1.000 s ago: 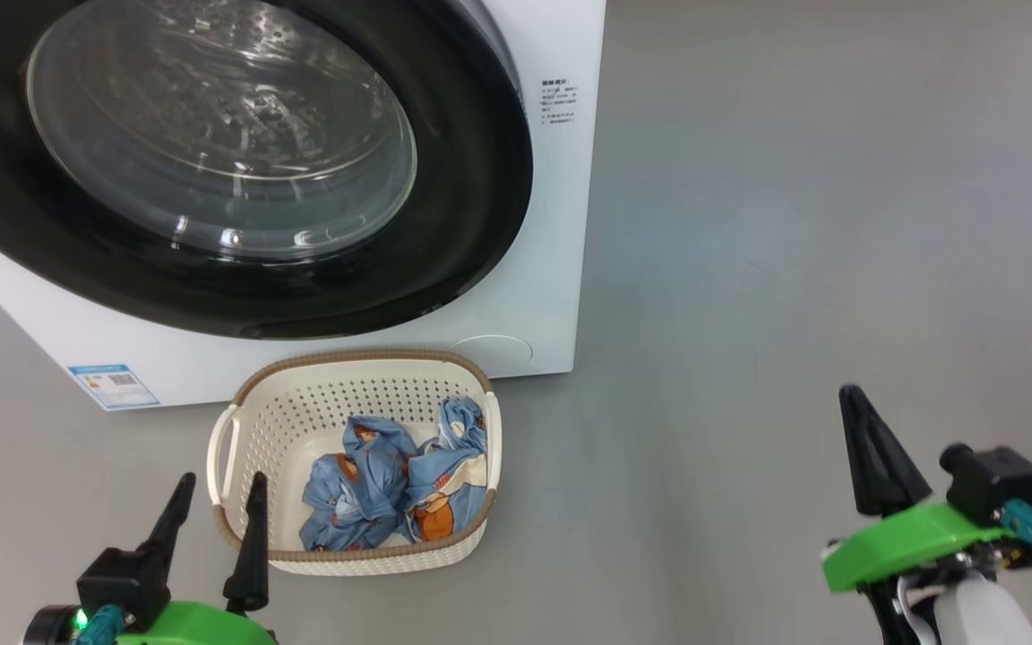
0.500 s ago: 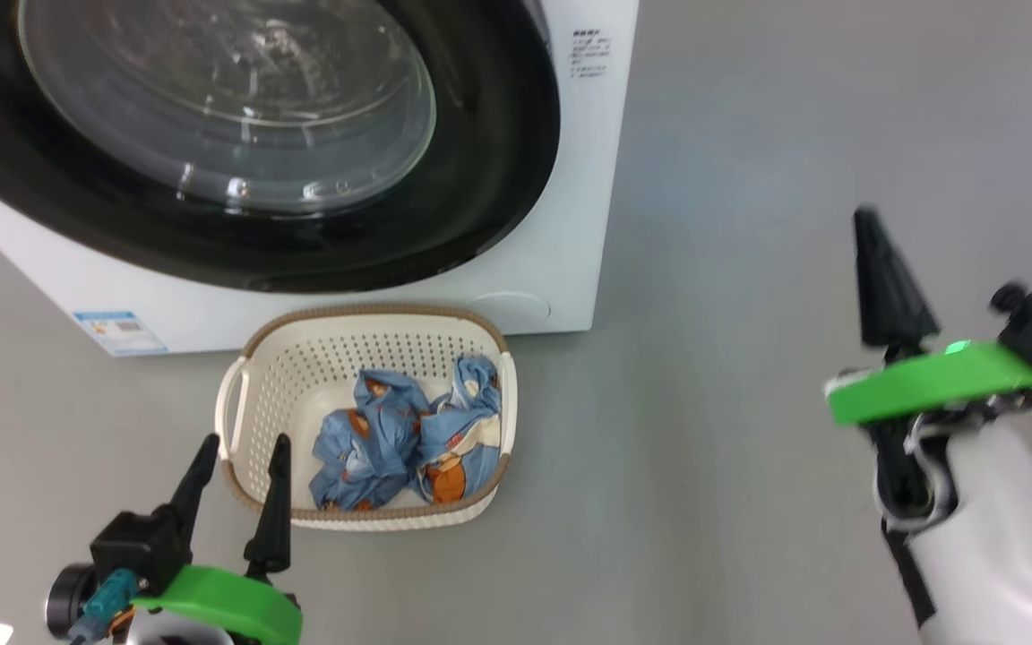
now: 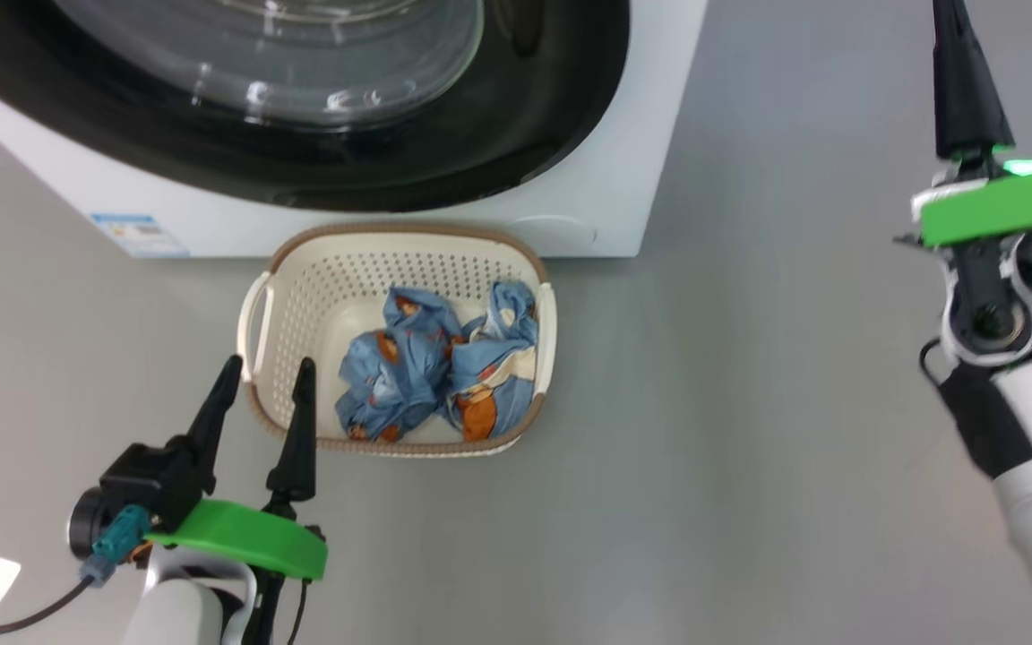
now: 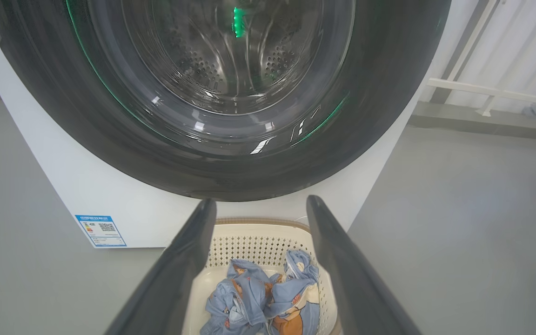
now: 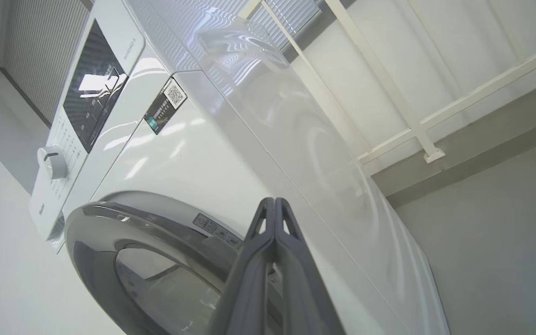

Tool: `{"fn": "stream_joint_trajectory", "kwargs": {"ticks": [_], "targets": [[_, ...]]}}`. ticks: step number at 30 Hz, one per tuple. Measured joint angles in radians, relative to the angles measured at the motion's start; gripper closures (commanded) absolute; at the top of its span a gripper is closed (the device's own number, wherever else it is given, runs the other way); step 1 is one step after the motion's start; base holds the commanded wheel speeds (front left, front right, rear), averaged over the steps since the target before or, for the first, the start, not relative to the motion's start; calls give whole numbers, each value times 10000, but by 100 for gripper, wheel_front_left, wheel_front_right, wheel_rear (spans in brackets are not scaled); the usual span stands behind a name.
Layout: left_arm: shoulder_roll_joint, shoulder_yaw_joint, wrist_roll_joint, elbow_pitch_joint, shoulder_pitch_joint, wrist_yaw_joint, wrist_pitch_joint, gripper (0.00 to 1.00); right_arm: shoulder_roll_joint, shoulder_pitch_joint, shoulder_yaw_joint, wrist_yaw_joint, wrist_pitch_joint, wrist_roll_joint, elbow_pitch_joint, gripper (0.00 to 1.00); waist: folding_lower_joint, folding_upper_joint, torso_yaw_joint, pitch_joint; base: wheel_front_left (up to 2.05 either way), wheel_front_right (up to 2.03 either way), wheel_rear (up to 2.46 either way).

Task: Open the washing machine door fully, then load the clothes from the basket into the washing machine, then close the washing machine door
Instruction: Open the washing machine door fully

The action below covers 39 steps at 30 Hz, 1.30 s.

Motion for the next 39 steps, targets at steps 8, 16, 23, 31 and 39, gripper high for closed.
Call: {"fn": "stream_joint_trajectory", "kwargs": {"ticks": [8, 16, 23, 31, 39], "targets": [[-23, -485, -282, -399, -454, 138, 0, 0, -1243, -1466, 1285, 0, 2190, 3960, -215, 100, 0, 0, 497, 715, 0, 0, 0], [-33, -913, -468, -570, -758, 355, 0, 0, -1774, -2517, 1317, 0, 4955, 6023, -92, 100, 0, 0, 896, 1387, 0, 0, 0], [-35, -1124, -562, -631, -847, 441, 0, 0, -1701, -3201, 1043, 0, 6930, 6905, 589, 100, 0, 0, 1160, 1817, 0, 0, 0], [-38, -1394, -771, -752, -1156, 529, 0, 0, -1536, -4076, 915, 0, 8013, 6882, 1179, 100, 0, 0, 1366, 2210, 0, 0, 0], [-44, -1630, -878, -767, -1203, 541, 0, 0, -1371, -4844, 871, 0, 8307, 6464, 1513, 100, 0, 0, 1578, 2480, 0, 0, 0]]}}
